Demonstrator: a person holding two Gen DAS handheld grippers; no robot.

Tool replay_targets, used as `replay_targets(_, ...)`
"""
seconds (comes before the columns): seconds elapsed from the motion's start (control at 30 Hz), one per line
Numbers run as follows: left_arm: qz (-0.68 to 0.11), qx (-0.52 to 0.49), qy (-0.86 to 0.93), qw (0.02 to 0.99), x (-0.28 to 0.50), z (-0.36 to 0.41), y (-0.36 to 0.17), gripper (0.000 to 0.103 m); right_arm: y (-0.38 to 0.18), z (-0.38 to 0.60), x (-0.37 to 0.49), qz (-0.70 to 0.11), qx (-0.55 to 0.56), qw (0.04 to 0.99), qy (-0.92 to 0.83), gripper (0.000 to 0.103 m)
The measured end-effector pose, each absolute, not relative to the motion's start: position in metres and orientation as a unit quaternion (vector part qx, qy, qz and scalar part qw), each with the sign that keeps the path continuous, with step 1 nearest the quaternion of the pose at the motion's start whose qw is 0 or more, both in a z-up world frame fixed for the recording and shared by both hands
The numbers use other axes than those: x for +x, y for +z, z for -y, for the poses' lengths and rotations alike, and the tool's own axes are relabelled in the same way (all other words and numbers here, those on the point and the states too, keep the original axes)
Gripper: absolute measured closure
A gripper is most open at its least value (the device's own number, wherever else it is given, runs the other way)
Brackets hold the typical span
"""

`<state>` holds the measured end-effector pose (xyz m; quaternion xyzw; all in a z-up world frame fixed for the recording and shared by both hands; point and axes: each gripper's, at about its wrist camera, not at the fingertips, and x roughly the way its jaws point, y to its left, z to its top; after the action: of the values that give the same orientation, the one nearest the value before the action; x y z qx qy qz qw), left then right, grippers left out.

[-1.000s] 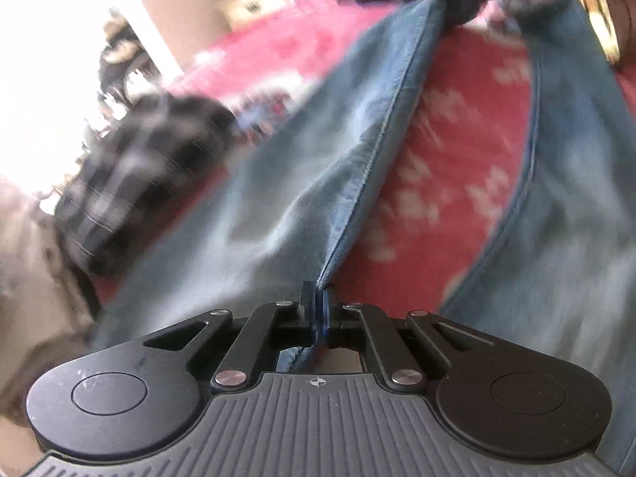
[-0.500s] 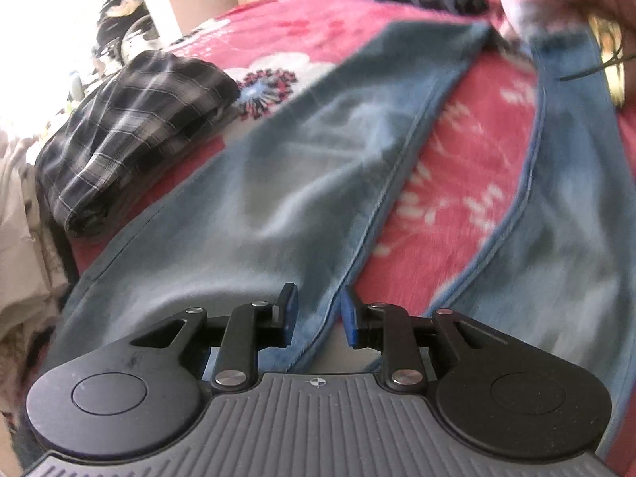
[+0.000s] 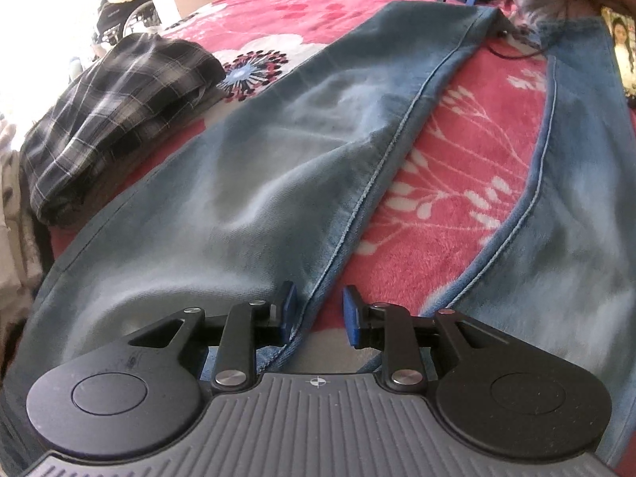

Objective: Fold clothes
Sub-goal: 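Release the jeans leg with both grippers and smooth it flat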

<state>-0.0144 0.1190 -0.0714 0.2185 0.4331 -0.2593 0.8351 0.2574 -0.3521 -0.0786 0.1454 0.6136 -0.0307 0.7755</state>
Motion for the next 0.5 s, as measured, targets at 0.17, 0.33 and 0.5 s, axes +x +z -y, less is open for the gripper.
replay_targets(0.17,-0.430,0.221,-0.262,0.835,-0.014,-0.118,-0.073,0.077,-0.071,0.346,0.243,-0.592,0.125,0.796,-0.007,0.047)
replay_targets(0.33,-0.429,0.218,-0.263,0.837,-0.014,-0.119,-0.074,0.077,-0.069,0.336,0.238,-0.591,0.072,0.803,0.016,0.099)
replay_targets(0.5,-0.428,0.217,-0.261,0.838,-0.014,-0.119,-0.075,0.077,-0.042,0.323,0.232,-0.503,-0.031,0.864,0.001,0.100)
